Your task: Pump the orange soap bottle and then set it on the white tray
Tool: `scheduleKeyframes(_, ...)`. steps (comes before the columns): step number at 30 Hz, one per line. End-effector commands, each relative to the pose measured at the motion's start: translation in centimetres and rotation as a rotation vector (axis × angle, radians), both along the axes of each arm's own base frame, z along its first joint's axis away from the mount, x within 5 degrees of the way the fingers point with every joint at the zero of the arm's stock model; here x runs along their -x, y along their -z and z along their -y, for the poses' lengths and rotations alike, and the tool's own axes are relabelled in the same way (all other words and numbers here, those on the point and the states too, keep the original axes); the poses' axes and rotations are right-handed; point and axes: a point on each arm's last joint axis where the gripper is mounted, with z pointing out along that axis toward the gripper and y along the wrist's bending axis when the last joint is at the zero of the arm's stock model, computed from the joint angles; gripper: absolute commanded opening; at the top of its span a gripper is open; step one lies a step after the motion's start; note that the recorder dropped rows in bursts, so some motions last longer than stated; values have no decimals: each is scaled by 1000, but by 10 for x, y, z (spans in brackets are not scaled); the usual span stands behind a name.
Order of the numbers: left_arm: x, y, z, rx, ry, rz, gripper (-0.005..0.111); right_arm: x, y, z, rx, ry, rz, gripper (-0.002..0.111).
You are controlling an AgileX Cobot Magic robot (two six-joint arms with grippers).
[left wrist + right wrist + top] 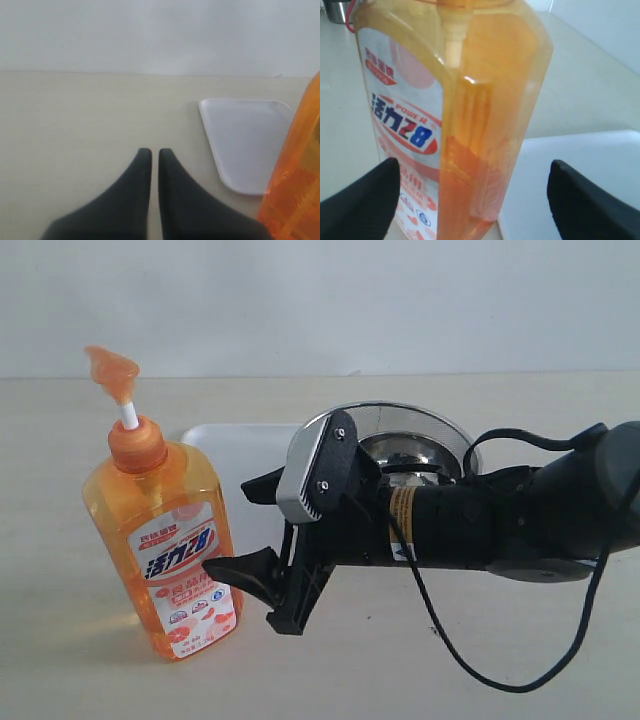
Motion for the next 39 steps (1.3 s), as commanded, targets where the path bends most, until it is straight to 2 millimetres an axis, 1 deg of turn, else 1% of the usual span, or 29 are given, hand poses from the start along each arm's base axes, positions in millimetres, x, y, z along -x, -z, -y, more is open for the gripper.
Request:
scheduleKeyframes(1,-1,-10,0,156,-21,126,5,-2,0,0,33,-1,54,73)
scheduleKeyframes(3,-1,-10,1,199,-16,119,5,-7,1,0,80,21,60,73)
scheduleKeyframes(6,-1,-5,3,207,-2,69,5,-11,0,-2,143,-2,95,73)
scheduleKeyframes(10,-1,-4,5,251,17,54,5,-15,-7,-7,136,-31,109,73)
scheduleKeyframes(13,0,-4,11,238,87,38,5,-19,-11,-10,142,-34,110,70)
scheduleKeyframes(14,0,-5,14,244,117,44,5,-21,-13,-11,146,-30,112,68)
scheduleKeyframes(16,1,-8,20,199,194,76,5,-24,-14,-11,160,1,87,64)
scheduleKeyframes(17,1,-9,22,154,225,97,5,-26,-14,-11,165,14,76,64)
scheduleKeyframes(21,2,-16,27,149,288,164,5,-31,-13,-5,164,45,48,64)
scheduleKeyframes(25,-5,-13,27,155,284,102,5,-33,-14,-3,134,85,-31,64)
scheduleKeyframes(28,-10,-11,29,152,313,58,5,-33,-14,-3,110,110,-85,64)
scheduleKeyframes(29,-12,-11,30,126,333,55,5,-34,-15,-3,94,122,-98,64)
scheduleKeyframes(32,-18,-13,32,145,351,55,5,-35,-16,-3,76,145,-113,64)
scheduleKeyframes(34,-22,-11,33,79,386,30,5,-36,-15,-3,86,150,-113,65)
scheduleKeyframes(39,-33,-19,36,63,430,-14,5,-35,-16,-3,76,155,-140,65)
